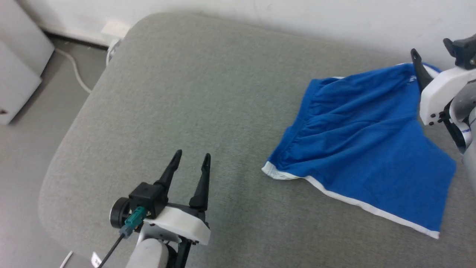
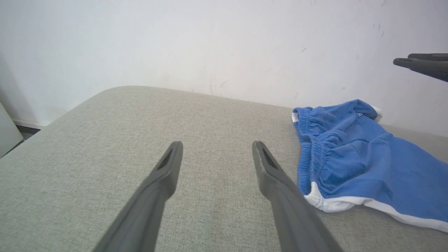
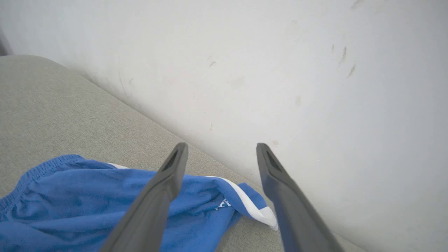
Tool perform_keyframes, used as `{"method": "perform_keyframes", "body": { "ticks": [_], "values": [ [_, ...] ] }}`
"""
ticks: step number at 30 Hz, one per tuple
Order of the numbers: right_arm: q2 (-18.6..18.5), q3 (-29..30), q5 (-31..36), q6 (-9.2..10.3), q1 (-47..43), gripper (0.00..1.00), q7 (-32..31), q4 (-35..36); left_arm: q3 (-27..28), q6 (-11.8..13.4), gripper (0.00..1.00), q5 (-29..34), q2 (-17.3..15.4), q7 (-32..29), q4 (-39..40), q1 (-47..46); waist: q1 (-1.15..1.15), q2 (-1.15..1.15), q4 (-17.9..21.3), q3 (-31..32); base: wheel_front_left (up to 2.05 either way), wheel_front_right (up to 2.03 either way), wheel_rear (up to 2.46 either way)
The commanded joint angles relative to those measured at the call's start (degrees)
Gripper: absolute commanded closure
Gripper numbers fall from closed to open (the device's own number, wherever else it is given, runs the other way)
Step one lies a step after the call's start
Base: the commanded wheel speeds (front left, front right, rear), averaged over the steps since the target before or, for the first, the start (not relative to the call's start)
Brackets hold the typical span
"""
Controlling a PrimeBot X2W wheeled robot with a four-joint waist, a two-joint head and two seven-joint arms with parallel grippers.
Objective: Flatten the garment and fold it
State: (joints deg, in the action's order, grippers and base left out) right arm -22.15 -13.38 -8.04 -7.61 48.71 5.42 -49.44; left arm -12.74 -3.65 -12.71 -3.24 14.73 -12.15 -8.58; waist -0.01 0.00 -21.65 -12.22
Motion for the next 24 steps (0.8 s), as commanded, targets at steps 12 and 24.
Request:
{"method": "perform_keyframes", "body": {
  "ticks": [12,24],
  "values": [
    [-0.90,4.61,-7.96,0.12,-16.74,0.00,6.83,17.47,4.96,-0.53,0.00,-0.12,-1.11,0.27,0.61,2.31,0.01,0.00,12.09,7.99,0.00,0.00,0.00],
    [10.47,16.83,-4.83,0.12,-40.89,0.00,7.06,35.60,2.49,-2.85,0.00,-1.11,-4.81,-3.71,-4.20,1.80,0.01,0.00,17.97,7.72,0.00,0.00,0.00]
  ]
}}
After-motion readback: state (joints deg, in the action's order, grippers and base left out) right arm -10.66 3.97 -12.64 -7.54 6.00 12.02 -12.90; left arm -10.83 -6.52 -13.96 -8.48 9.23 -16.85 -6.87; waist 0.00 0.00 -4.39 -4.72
